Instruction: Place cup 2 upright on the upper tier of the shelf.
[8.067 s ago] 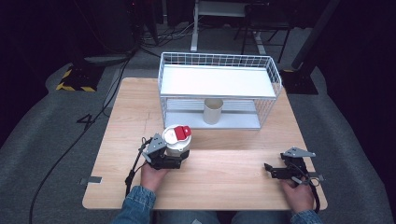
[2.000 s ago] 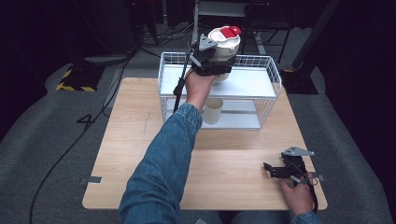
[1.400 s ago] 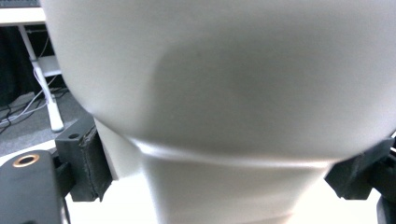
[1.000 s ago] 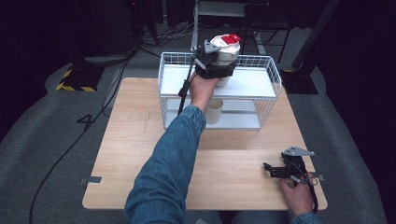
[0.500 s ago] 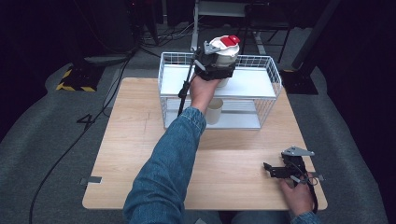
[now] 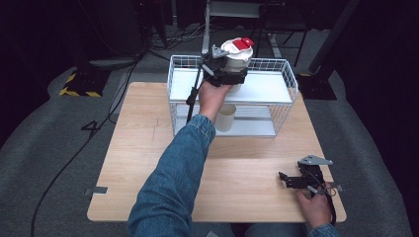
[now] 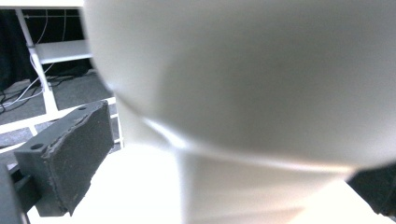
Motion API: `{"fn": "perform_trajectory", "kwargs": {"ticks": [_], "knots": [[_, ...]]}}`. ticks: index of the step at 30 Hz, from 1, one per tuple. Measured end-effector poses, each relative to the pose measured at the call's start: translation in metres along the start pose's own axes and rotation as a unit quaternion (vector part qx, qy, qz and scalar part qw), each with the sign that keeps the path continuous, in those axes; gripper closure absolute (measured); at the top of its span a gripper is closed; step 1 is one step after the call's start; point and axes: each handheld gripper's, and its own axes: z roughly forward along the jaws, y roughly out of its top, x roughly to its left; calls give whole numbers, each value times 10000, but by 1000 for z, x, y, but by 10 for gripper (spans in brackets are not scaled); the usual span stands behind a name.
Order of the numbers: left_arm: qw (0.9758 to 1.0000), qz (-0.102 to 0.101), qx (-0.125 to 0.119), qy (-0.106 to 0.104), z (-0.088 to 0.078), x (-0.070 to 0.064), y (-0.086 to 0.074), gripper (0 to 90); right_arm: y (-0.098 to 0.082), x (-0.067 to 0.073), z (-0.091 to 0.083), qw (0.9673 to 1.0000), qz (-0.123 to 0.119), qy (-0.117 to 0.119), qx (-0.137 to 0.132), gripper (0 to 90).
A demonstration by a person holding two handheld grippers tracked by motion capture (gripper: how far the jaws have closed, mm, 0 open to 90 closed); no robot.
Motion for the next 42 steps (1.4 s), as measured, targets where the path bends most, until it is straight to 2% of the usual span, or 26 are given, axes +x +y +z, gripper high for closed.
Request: {"fn": "perform_trajectory", "kwargs": {"ticks": [2, 4, 8, 11, 13, 15, 22, 23, 25, 28, 29, 31, 32, 35, 36, 37, 38, 39, 42], "knots": [[10000, 8, -15, -9, -2, 0, 0, 1, 0, 0, 0, 10000, -1, 0, -1, 58], [9999, 1, -120, -65, -11, 0, 0, 0, 0, 0, 0, 10000, 0, 1, 1, 58], [9997, -26, -171, -171, -22, 0, 0, 0, 0, 0, 0, 10000, -7, -1, -1, 58], [9997, -1, -134, -224, -29, -1, 1, 0, 0, 0, 0, 10000, -7, 0, -1, 58], [9995, 94, -183, -249, -42, -4, 1, 0, 0, 0, 0, 10000, 14, -7, -1, 58], [9994, 102, -198, -266, -46, -5, 1, 1, 0, 0, 0, 10000, 13, -6, 1, 58], [9990, 219, -209, -344, -77, -14, -3, 0, 0, 0, 0, 10000, 2, -4, 5, 58], [9990, 219, -209, -344, -77, -14, -3, 1, 0, 0, 0, 10000, 2, -4, 5, 58], [9988, 288, -238, -331, -90, -18, -5, 0, 0, 0, 0, 10000, -11, 2, 9, 58], [9987, 323, -213, -339, -98, -20, -6, 1, 1, 0, 1, 10000, -13, 9, 12, 58], [9986, 356, -225, -336, -107, -22, -8, 0, 1, 0, 1, 10000, -8, 14, 10, 58], [9985, 366, -238, -329, -111, -23, -10, 0, 1, 0, 1, 10000, -13, 16, 9, 58], [9984, 406, -224, -316, -120, -24, -13, 1, 1, 0, 1, 10000, -13, 15, 10, 58], [9984, 425, -204, -314, -127, -24, -16, 1, 1, 1, 1, 10000, -10, 15, 10, 57], [9984, 421, -204, -307, -135, -24, -19, 0, 2, 1, 1, 10000, -1, 9, 8, 57], [9984, 421, -204, -307, -135, -24, -19, 0, 2, 1, 1, 10000, -1, 9, 8, 57], [9984, 452, -206, -270, -143, -23, -22, 1, 2, 1, 2, 10000, -13, 11, 7, 57], [9984, 452, -206, -270, -143, -23, -22, 1, 2, 1, 2, 10000, -13, 13, 7, 57], [9984, 476, -197, -227, -157, -21, -28, 0, 2, 1, 2, 10000, -14, 14, 8, 57]]}}
